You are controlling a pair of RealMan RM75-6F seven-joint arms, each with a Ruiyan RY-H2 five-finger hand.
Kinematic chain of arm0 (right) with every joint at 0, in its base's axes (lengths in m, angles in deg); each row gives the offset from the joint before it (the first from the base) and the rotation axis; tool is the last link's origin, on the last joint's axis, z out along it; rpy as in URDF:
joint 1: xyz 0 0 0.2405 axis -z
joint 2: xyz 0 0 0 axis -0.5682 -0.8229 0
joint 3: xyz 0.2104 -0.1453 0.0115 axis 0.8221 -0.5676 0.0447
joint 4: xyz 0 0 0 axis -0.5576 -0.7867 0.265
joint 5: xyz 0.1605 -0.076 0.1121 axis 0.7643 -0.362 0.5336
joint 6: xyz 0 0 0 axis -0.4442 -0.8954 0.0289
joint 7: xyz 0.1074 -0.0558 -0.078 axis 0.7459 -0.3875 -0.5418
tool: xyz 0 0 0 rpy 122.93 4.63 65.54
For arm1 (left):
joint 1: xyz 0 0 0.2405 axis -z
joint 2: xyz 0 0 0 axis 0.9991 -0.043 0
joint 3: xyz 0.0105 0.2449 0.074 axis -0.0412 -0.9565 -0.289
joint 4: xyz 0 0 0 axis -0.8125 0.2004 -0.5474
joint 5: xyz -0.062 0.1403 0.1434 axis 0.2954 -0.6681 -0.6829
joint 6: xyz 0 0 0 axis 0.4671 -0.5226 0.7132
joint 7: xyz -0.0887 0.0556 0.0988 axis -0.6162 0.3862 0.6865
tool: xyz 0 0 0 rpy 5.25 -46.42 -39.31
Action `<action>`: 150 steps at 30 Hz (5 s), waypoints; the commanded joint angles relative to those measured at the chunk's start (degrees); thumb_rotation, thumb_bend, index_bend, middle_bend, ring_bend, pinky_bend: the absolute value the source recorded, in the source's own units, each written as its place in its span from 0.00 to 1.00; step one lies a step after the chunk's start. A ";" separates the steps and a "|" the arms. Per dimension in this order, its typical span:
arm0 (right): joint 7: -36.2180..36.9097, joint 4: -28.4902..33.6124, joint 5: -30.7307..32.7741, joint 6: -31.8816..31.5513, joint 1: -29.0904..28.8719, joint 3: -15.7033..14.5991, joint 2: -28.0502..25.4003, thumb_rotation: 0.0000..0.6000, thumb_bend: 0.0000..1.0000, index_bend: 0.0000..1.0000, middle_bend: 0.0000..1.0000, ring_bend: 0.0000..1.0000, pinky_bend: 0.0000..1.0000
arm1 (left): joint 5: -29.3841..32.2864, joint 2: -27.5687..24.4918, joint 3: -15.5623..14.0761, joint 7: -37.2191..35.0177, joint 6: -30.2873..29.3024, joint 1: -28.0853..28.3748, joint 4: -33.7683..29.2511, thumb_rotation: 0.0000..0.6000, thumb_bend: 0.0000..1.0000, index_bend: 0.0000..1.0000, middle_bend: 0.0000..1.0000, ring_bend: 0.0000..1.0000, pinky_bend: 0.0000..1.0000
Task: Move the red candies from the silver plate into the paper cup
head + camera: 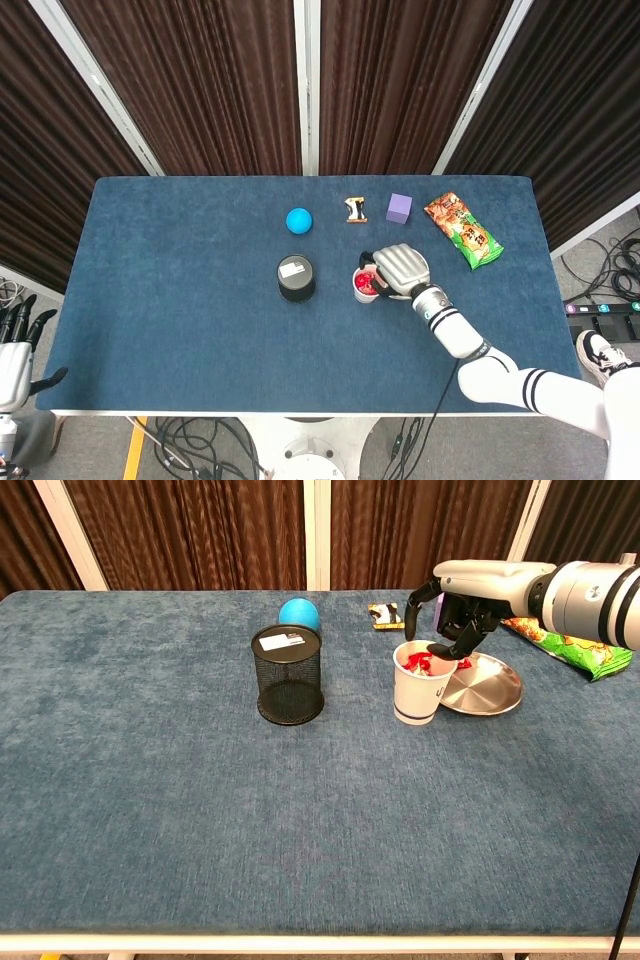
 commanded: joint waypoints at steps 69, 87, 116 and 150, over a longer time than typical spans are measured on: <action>-8.03 -37.62 8.95 10.32 -4.90 1.24 20.14 1.00 0.24 0.48 0.90 0.94 1.00 | 0.93 0.44 0.00 -0.82 1.09 -0.02 1.19 1.00 0.00 0.24 0.09 0.07 0.06; -3.64 -11.30 3.05 -1.35 1.42 4.03 2.86 1.00 0.34 0.58 0.90 0.94 1.00 | 0.11 0.43 0.15 -1.04 0.35 0.01 1.23 1.00 0.00 0.24 0.09 0.07 0.06; -5.31 1.79 0.84 -0.75 -0.33 -0.34 -0.61 1.00 0.34 0.39 0.90 0.94 1.00 | -0.28 0.04 -0.11 -0.28 -0.75 -0.66 0.04 1.00 0.00 0.24 0.09 0.07 0.06; 15.10 12.02 -24.01 -48.02 38.22 -14.14 -18.58 1.00 0.36 0.05 0.10 0.00 0.10 | -1.87 -0.07 1.48 2.49 1.01 2.90 -2.46 1.00 0.00 0.24 0.09 0.07 0.06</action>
